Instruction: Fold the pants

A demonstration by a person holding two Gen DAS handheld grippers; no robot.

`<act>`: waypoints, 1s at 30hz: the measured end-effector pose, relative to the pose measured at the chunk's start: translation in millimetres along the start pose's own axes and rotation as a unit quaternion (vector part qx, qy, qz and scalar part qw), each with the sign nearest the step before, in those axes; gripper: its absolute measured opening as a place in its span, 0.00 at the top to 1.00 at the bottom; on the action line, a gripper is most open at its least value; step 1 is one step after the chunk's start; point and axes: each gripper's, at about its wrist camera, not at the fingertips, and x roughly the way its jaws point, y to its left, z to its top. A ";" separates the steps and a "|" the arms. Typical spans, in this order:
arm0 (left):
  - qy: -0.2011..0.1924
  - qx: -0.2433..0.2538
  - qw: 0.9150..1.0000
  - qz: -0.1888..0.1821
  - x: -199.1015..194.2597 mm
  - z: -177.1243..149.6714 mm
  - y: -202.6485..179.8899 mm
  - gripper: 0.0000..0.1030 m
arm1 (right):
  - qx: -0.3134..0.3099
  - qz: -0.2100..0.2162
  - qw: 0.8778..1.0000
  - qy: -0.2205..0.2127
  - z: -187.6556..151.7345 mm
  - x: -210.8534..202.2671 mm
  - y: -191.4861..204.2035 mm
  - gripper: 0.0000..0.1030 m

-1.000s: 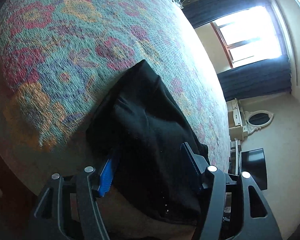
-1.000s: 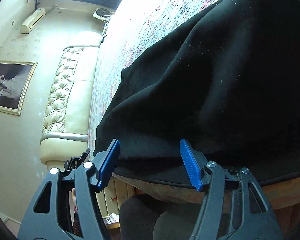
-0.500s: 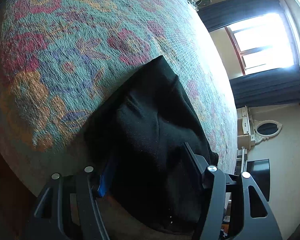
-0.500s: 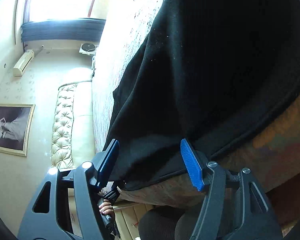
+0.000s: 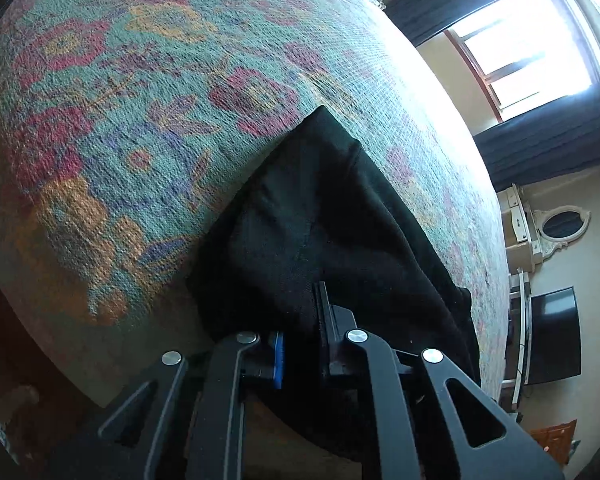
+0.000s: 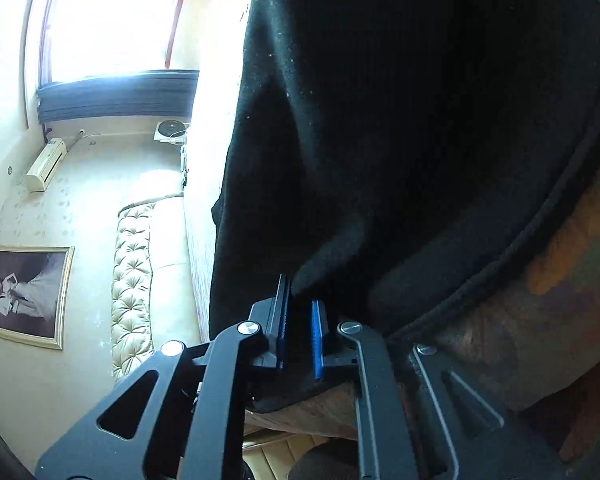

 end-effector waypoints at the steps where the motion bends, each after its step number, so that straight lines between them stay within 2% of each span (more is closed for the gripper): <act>1: 0.001 -0.016 1.000 -0.006 -4.4 -0.6 4.6 0.89 | -0.007 0.003 1.000 0.001 -3.2 -4.7 3.0 0.92; 3: -0.001 -0.016 1.000 -0.005 -15.3 -2.9 9.3 0.90 | -0.029 0.007 1.000 0.002 -10.5 -14.5 10.1 0.93; 6: 0.000 0.030 0.999 0.013 -19.3 -8.2 10.4 0.89 | -0.055 -0.017 0.998 0.013 -20.0 -17.4 5.5 0.93; 7: 0.004 0.041 0.999 0.014 -16.1 -9.0 11.0 0.86 | -0.058 -0.027 0.998 0.015 -20.3 -14.1 0.1 0.93; 9: 0.009 0.044 0.999 -0.004 -13.2 -7.4 15.0 0.86 | -0.050 -0.021 0.998 0.020 -17.8 -10.1 -5.7 0.94; 11: 0.014 0.023 0.999 -0.031 -17.2 -4.2 21.3 0.79 | -0.054 -0.025 0.998 0.019 -17.7 -12.6 2.7 0.88; 12: 0.013 0.012 0.999 -0.037 -21.4 -1.6 25.4 0.76 | -0.065 -0.032 0.997 0.018 -16.2 -15.7 9.6 0.79; 13: 0.002 0.005 1.000 -0.031 -28.7 0.5 27.5 0.72 | -0.075 -0.036 0.996 0.011 -11.8 -22.8 16.9 0.73; 14: -0.019 0.000 1.000 -0.013 -39.3 2.0 28.8 0.61 | -0.081 -0.038 0.996 -0.001 -5.4 -28.2 23.5 0.66; 15: -0.048 -0.006 0.999 0.005 -50.9 4.3 30.8 0.53 | -0.082 -0.040 0.996 -0.013 2.3 -37.0 28.2 0.65; 16: -0.080 -0.015 0.997 0.018 -63.5 6.1 32.5 0.45 | -0.079 -0.038 0.996 -0.026 13.0 -46.5 31.2 0.65; 18: -0.118 -0.034 0.992 0.026 -80.1 11.6 32.1 0.45 | -0.061 -0.037 0.995 -0.068 41.6 -68.1 31.1 0.62; 19: -0.124 -0.040 0.991 0.017 -83.6 14.6 30.2 0.44 | -0.048 -0.039 0.994 -0.093 58.5 -79.4 27.6 0.60; 21: -0.127 -0.041 0.991 -0.001 -84.4 17.9 24.8 0.36 | -0.026 -0.047 0.987 -0.154 97.1 -105.7 17.7 0.58; 22: -0.125 -0.035 0.991 -0.009 -81.8 16.5 18.0 0.30 | -0.015 -0.060 0.982 -0.177 116.6 -119.0 9.5 0.58; 24: -0.100 -0.015 0.995 -0.020 -68.7 12.3 1.7 0.29 | 0.028 -0.064 0.969 -0.235 147.9 -151.8 -11.0 0.58; 26: -0.075 -0.001 0.997 -0.023 -53.5 2.9 -6.8 0.29 | 0.085 -0.064 0.949 -0.297 170.5 -189.9 -37.9 0.56; 27: -0.063 0.003 0.998 -0.019 -45.0 -1.4 -10.0 0.29 | 0.104 -0.061 0.939 -0.322 178.4 -207.7 -51.2 0.51; 29: -0.047 0.008 0.999 -0.007 -30.3 -7.3 -15.0 0.29 | 0.139 -0.076 0.921 -0.357 190.1 -235.9 -74.3 0.49; 30: -0.044 0.012 0.999 -0.003 -25.9 -9.5 -16.9 0.29 | 0.156 -0.071 0.918 -0.359 192.0 -242.9 -86.6 0.49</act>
